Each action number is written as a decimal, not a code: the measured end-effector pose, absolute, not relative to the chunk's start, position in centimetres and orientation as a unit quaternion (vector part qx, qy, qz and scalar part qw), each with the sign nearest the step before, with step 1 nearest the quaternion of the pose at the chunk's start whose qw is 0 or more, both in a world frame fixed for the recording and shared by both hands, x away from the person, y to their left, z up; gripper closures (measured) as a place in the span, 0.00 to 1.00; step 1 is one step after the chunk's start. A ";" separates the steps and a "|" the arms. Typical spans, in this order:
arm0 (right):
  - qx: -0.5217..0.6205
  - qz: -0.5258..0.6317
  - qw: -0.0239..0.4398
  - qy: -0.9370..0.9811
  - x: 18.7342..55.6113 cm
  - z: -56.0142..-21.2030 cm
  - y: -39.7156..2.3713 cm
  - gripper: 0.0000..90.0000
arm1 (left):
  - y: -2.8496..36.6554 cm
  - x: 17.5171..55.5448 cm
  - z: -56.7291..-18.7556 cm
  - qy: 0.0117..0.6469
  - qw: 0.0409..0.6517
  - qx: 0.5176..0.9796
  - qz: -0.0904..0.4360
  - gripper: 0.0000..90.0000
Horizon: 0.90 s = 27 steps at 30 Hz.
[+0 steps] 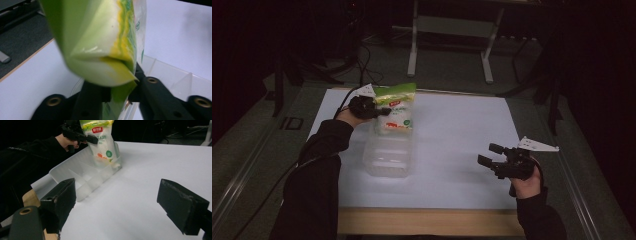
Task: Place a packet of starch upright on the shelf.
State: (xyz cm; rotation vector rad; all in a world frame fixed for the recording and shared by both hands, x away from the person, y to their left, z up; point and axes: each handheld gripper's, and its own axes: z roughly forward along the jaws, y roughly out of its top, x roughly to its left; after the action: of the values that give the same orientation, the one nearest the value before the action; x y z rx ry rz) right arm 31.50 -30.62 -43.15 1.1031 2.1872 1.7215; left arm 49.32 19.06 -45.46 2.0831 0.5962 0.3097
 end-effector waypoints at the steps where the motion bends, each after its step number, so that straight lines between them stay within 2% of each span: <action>1: 0.367 0.573 0.074 0.729 31.5 -43.2 -30.6 0.17 | 19.1 49.3 -45.5 0.242 0.459 0.846 0.126 0.72; 2: 0.365 0.573 0.076 0.730 31.4 -43.0 -30.6 0.17 | 19.2 49.2 -45.3 0.278 0.466 0.831 0.120 0.58; 5: 0.366 0.572 0.077 0.730 31.4 -42.9 -30.7 0.17 | 19.5 48.8 -45.0 0.292 0.493 0.812 0.108 0.45; 7: 0.366 0.572 0.077 0.730 31.4 -42.9 -30.7 0.17 | 19.6 48.7 -44.9 0.294 0.498 0.809 0.109 0.28; 8: 0.366 0.572 0.078 0.731 31.4 -42.9 -30.7 0.17 | 19.7 48.5 -44.8 0.297 0.501 0.806 0.106 0.28; 9: 0.366 0.571 0.079 0.731 31.4 -43.0 -30.7 0.17 | 19.7 48.5 -44.8 0.302 0.506 0.802 0.100 0.23; 10: 0.366 0.571 0.079 0.730 31.4 -43.0 -30.7 0.17 | 19.7 48.2 -44.7 0.304 0.506 0.801 0.104 0.14; 14: 0.366 0.569 0.080 0.732 31.4 -43.0 -30.7 0.17 | 19.7 47.8 -44.3 0.319 0.510 0.792 0.105 0.11; 15: 0.366 0.567 0.080 0.734 31.3 -43.0 -30.6 0.17 | 19.9 47.7 -44.1 0.326 0.507 0.791 0.106 0.01; 27: 0.373 0.550 0.097 0.741 30.8 -43.4 -31.1 0.17 | 20.4 44.1 -43.0 0.364 0.503 0.772 0.132 0.01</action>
State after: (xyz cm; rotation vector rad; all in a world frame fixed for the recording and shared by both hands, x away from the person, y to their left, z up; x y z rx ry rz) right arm 30.77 -31.10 -43.38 1.1054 2.1934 1.6295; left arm 44.10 20.41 -42.97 1.8652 0.8800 0.3193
